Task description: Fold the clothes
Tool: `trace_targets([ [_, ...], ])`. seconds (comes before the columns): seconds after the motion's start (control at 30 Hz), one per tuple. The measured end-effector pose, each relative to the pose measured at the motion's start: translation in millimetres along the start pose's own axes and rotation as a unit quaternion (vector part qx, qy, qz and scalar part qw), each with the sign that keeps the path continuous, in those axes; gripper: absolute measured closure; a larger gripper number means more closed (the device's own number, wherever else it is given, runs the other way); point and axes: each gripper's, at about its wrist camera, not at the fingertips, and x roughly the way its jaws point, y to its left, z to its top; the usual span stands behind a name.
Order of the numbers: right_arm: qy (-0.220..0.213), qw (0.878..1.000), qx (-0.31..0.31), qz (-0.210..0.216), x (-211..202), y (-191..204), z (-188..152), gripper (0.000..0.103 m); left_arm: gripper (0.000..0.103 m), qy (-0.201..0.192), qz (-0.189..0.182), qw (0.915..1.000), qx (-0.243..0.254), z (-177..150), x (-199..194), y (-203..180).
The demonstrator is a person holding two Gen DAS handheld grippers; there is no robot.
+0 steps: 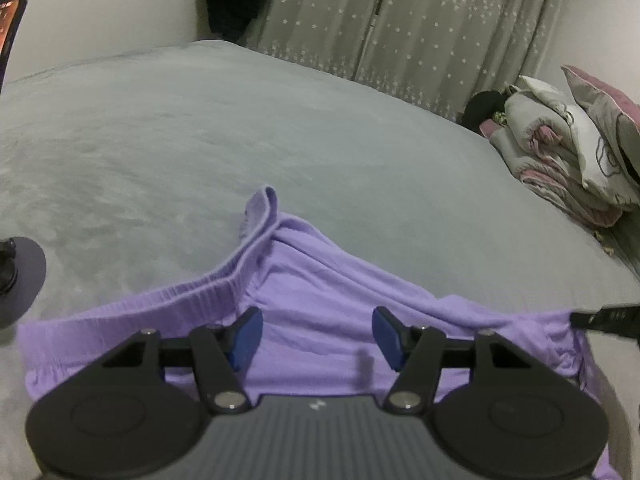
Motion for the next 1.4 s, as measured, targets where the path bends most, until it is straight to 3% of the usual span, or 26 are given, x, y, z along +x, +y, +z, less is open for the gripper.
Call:
trace_targets([
  [0.1, 0.012, 1.000, 0.004, 0.021, -0.4, -3.3, -5.5, 0.089, 0.042, -0.001, -0.002, 1.0000, -0.007, 3.3, 2.3, 3.7],
  [0.27, 0.005, 0.998, -0.005, 0.070, -23.5, -8.7, -6.4, 0.083, 0.042, -0.003, -0.003, 0.9999, -0.014, 4.9, 3.5, 3.6],
  [0.4, 0.006, 0.992, -0.044, 0.115, -38.3, 5.1, -12.2, 0.061, 0.042, -0.003, -0.005, 0.9998, -0.017, 4.9, 3.1, 1.6],
  [0.57, 0.013, 0.986, -0.094, 0.134, -37.2, 26.6, -20.1, 0.061, 0.042, -0.008, -0.006, 0.9997, -0.023, 5.9, -1.1, 5.5],
  [0.77, 0.030, 0.983, -0.102, 0.152, -16.6, 32.4, -22.0, 0.061, 0.046, -0.033, 0.008, 0.9986, -0.039, 8.3, -2.6, 13.4],
  [0.83, 0.033, 0.980, -0.108, 0.161, -13.3, 35.7, -22.4, 0.064, 0.049, -0.043, 0.022, 0.9982, -0.037, 7.6, -2.7, 13.8],
  [0.97, 0.032, 0.973, -0.137, 0.181, -12.4, 42.0, -21.3, 0.095, 0.050, -0.060, 0.053, 0.9966, -0.018, 12.1, 1.0, 5.6],
  [1.0, 0.029, 0.972, -0.144, 0.184, -13.6, 42.5, -21.2, 0.098, 0.050, -0.065, 0.063, 0.9959, -0.010, 14.5, 2.5, 3.2],
  [1.13, 0.011, 0.971, -0.144, 0.189, -18.0, 37.3, -19.6, 0.100, 0.050, -0.083, 0.104, 0.9909, 0.018, 31.3, 8.4, -0.7],
  [1.27, -0.003, 0.972, -0.144, 0.188, -20.4, 34.1, -16.9, 0.100, 0.050, -0.070, 0.130, 0.9888, 0.022, 51.0, 22.1, 5.3],
  [1.4, -0.010, 0.973, -0.143, 0.180, -18.4, 34.5, -13.1, 0.100, 0.050, -0.051, 0.103, 0.9934, 0.003, 60.5, 28.1, 11.3],
])
